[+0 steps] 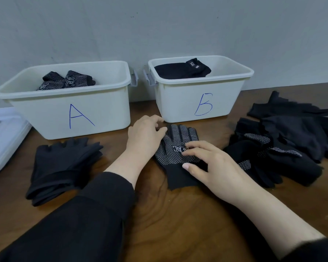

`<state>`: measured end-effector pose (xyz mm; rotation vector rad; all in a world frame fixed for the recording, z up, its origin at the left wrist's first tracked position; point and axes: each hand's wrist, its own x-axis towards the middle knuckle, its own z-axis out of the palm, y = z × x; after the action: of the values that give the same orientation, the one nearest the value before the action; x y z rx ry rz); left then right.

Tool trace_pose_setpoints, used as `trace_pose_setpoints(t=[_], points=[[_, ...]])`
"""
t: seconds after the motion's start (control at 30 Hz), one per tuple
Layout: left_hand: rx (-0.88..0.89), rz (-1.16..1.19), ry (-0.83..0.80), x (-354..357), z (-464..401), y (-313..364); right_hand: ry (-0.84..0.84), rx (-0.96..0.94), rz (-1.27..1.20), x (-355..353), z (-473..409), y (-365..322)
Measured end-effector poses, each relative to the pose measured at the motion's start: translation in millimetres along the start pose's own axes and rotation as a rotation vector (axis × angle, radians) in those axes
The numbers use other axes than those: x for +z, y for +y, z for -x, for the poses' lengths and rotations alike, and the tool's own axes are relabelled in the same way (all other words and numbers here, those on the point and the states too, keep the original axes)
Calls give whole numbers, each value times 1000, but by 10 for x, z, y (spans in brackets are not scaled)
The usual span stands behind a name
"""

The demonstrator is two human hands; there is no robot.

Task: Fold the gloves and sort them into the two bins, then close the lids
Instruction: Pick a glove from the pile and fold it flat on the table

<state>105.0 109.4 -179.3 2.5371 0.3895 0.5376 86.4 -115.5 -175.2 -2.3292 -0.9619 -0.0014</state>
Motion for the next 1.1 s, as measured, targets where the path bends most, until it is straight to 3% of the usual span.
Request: trace_pose_setpoints(t=[0.13,0.4,0.57,0.7,0.93,1.0,1.1], points=[[105,-10,80,-2,-15,16,73,30,-12,-35,-10,5],[172,-225,41,145,-86,244,-18,22,67,-16,-6,-25],[172,-210,45,161,-84,258,-18,16,77,-11,-7,-17],[170,-179,165,125,-81,214,-10,-6,93,-7,-25,4],[159,-50,87,44,-31,136,59,-130,27,-81,-23,41],[189,23,85,-22,38,130,9,-172,-21,-206,-2,62],[262,124,36,-154,259,105,-237,-197,8,-330,48,127]])
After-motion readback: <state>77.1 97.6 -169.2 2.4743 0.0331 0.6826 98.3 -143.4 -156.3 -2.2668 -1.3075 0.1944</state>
